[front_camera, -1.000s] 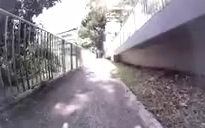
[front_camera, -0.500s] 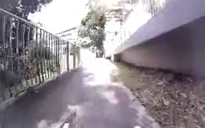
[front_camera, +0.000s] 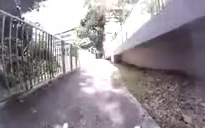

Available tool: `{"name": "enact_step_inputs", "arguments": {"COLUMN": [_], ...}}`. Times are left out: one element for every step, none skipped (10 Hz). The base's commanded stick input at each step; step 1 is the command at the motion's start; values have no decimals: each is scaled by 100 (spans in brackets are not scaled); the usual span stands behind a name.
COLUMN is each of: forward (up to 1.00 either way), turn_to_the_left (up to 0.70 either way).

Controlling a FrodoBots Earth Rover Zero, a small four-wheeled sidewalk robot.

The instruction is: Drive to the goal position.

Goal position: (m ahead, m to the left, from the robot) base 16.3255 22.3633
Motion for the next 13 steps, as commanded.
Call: {"name": "enact_step_inputs", "arguments": {"forward": [85,85,85,85,93,100,100,100,100,100,100,100,100], "turn_to_the_left": [0,0,0,0,0,0,0,0,0,0,0,0,0]}}
